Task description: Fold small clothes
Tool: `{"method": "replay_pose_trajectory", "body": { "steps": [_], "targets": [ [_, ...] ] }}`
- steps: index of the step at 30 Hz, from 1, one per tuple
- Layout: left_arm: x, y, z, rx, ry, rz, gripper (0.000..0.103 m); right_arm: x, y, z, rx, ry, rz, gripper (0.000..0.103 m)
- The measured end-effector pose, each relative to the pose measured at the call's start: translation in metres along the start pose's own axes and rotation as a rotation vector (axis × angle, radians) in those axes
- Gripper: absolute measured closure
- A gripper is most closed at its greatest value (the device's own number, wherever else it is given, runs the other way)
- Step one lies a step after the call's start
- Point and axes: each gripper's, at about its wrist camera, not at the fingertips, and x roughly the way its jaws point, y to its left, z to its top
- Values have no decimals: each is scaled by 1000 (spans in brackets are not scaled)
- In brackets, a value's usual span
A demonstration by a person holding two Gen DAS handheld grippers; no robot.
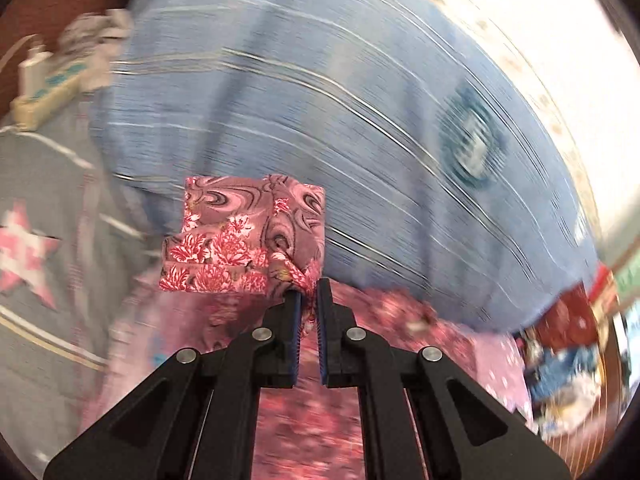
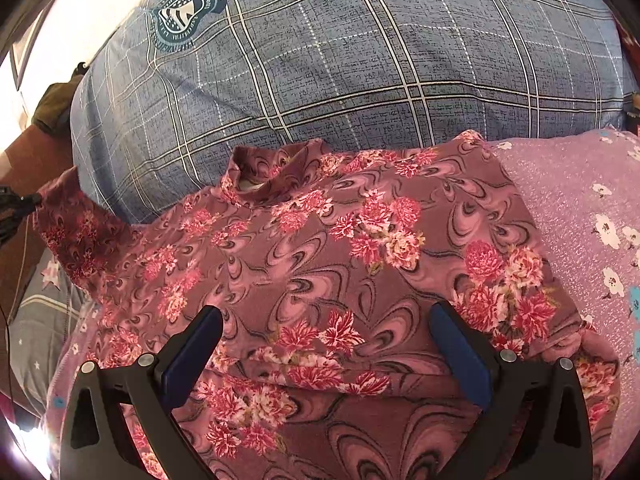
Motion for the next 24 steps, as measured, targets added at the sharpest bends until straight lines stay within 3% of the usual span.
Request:
{"method": "replay_pose_trajectory", "body": {
  "steps": [6,8,12,14,15,17,18,19,21,24],
  "targets": [
    [81,-63,-55,33,193,-86,98,-1,-4,1,18,-8,23,0],
    [109,-75,-85,23,282,-79,98,-1,-4,0,20,-10,24,0],
    [144,-67,-123,-29,407,-54,98,-2,-4,1,20,-10,24,0],
    [131,-53,-128,-61,400,-105,94,-2,-4,0,19,-9,23,0],
    [122,-46,-126,-79,383,-128,87,-2,-4,0,19,-7,21,0],
    [93,-30,-125,-107,308,-170,62,-2,-3,2,17,2,15,0],
    [71,-19,-125,-118,233,-155,43,-1,-2,3,12,14,5,0],
    [56,-10,-125,-119,174,-113,33,1,2,6,6,30,-15,0],
    [39,7,-126,-112,103,-25,33,5,18,15,-25,71,-66,1],
    [44,29,-130,-181,126,-30,33,13,51,24,-23,94,48,2]
  ]
}}
